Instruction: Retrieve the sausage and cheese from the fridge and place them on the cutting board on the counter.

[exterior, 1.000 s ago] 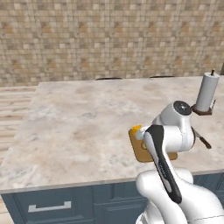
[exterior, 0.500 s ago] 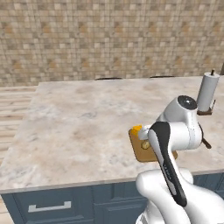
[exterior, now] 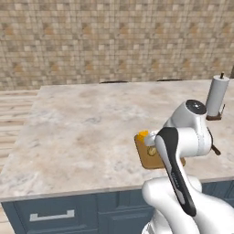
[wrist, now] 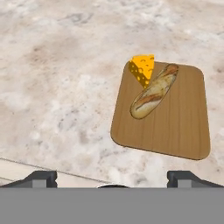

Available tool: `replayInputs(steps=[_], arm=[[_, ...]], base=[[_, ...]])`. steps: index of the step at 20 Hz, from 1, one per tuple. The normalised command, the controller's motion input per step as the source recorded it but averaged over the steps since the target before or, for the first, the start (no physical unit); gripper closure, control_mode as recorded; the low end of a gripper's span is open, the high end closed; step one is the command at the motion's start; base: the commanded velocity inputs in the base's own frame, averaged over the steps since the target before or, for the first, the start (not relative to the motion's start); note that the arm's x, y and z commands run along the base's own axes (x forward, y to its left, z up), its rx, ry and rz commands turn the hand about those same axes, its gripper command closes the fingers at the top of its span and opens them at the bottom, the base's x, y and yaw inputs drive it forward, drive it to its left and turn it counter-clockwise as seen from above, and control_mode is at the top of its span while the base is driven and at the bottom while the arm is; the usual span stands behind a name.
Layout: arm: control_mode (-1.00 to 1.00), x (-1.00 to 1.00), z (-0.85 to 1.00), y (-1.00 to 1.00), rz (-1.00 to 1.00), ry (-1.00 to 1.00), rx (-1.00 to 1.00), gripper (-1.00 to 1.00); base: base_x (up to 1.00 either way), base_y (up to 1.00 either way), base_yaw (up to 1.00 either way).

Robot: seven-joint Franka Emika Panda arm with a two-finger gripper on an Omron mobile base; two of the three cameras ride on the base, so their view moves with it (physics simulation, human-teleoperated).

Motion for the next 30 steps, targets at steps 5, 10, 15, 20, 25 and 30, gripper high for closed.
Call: replayInputs(steps=[5,10,15,20,25,30], arm=[[1.00,0.00,0.00,0.00,0.00,0.00,0.00,-1.00],[1.00,0.00,0.00,0.00,0.00,0.00,0.00,-1.00],[1.00,0.00,0.00,0.00,0.00,0.00,0.00,-1.00],[1.00,0.00,0.00,0.00,0.00,0.00,0.00,-1.00],[1.00,0.00,0.00,0.00,0.00,0.00,0.00,-1.00],[1.00,0.00,0.00,0.00,0.00,0.00,0.00,-1.00]], base=[[-0.51,0.05,0.40],[-0.16,0.10,0.97],[-0.06,0.00,1.00],[-0.07,0.01,1.00],[0.04,0.01,0.90],[0.53,0.09,0.50]])
